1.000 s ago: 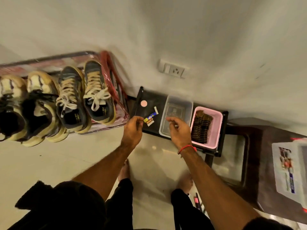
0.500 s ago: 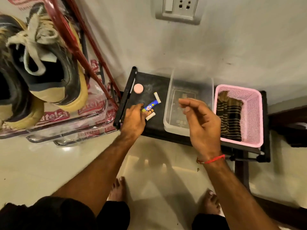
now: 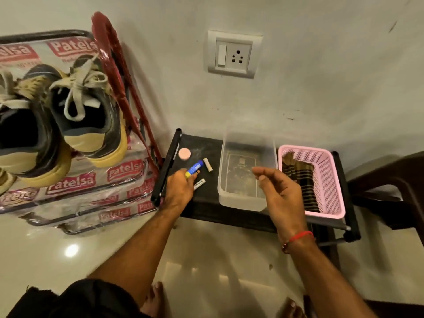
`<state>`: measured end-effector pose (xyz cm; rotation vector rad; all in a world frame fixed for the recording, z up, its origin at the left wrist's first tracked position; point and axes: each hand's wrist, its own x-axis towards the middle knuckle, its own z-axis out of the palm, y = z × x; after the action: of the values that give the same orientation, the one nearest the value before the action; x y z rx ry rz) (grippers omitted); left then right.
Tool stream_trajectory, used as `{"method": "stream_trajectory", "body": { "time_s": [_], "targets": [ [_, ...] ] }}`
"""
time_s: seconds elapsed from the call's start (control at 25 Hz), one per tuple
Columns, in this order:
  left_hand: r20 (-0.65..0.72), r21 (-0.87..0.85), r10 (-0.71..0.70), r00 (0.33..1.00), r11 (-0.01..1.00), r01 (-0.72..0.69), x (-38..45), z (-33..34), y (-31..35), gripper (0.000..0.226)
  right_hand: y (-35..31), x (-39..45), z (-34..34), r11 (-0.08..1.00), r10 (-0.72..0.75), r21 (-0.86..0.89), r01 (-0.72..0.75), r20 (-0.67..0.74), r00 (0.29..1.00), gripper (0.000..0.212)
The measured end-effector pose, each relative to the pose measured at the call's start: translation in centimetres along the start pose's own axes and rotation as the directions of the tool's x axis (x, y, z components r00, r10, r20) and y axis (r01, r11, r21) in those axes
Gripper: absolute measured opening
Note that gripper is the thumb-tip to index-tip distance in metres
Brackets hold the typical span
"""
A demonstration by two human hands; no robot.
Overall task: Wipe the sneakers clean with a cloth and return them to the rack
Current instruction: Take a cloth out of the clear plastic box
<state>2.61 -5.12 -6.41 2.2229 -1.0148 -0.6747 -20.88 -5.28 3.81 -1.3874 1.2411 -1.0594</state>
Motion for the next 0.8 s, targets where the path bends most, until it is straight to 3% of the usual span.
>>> {"method": "stream_trajectory", "body": {
  "time_s": [0.12, 0.2, 0.24, 0.32, 0.36, 0.44, 0.56, 0.64, 0.72, 0.8],
  "targets": [
    [-0.099, -0.180, 0.048, 0.994, 0.982, -0.065, 0.5, -1.6, 2.7, 0.032, 0.9, 1.2, 0.6, 0.976, -0.120, -0.181, 0.119, 0.008, 0.993, 0.025],
    [-0.100, -0.254, 0.153, 0.983, 0.951, -0.173, 0.2, -3.3, 6.0, 0.028, 1.4, 1.8, 1.0, 0.927, -0.202, -0.315, 0.201, 0.028, 0.979, 0.029],
    [-0.038, -0.260, 0.235, 0.971, 0.936, -0.237, -0.1, -3.8, 7.7, 0.028, 1.5, 2.3, 1.0, 0.915, -0.212, -0.346, 0.208, 0.029, 0.977, 0.034],
    [0.213, -0.204, 0.362, 0.908, 0.925, -0.321, -1.2, -4.3, 10.5, 0.029, 1.6, 3.4, 1.1, 0.916, -0.188, -0.350, 0.198, 0.063, 0.980, 0.050],
    [0.335, -0.174, 0.383, 0.861, 0.923, -0.343, -1.9, -4.1, 11.5, 0.031, 1.6, 3.7, 1.0, 0.932, -0.149, -0.320, 0.173, 0.098, 0.984, 0.058],
    [0.428, -0.182, 0.401, 0.810, 0.916, -0.358, -2.9, -3.3, 12.5, 0.034, 1.4, 4.2, 0.6, 0.986, -0.050, -0.153, 0.070, 0.134, 0.990, 0.063],
    [0.415, -0.213, 0.419, 0.807, 0.908, -0.362, -3.5, -2.6, 13.0, 0.035, 1.1, 4.5, -0.3, 0.979, 0.095, 0.168, -0.112, 0.105, 0.990, 0.036],
    [0.331, -0.166, 0.410, 0.850, 0.912, -0.376, -3.2, -2.6, 12.8, 0.036, 1.0, 4.9, -0.6, 0.968, 0.139, 0.203, -0.146, 0.047, 0.989, 0.019],
    [0.180, -0.088, 0.398, 0.899, 0.917, -0.389, -2.4, -2.9, 12.3, 0.038, 1.6, 5.4, -0.9, 0.998, 0.055, -0.007, -0.056, -0.064, 0.996, 0.010],
    [0.155, 0.051, 0.388, 0.908, 0.915, -0.400, -1.9, -3.3, 12.1, 0.038, 2.5, 5.5, -1.2, 0.907, -0.161, -0.401, 0.133, -0.037, 0.986, 0.009]
  ]
}}
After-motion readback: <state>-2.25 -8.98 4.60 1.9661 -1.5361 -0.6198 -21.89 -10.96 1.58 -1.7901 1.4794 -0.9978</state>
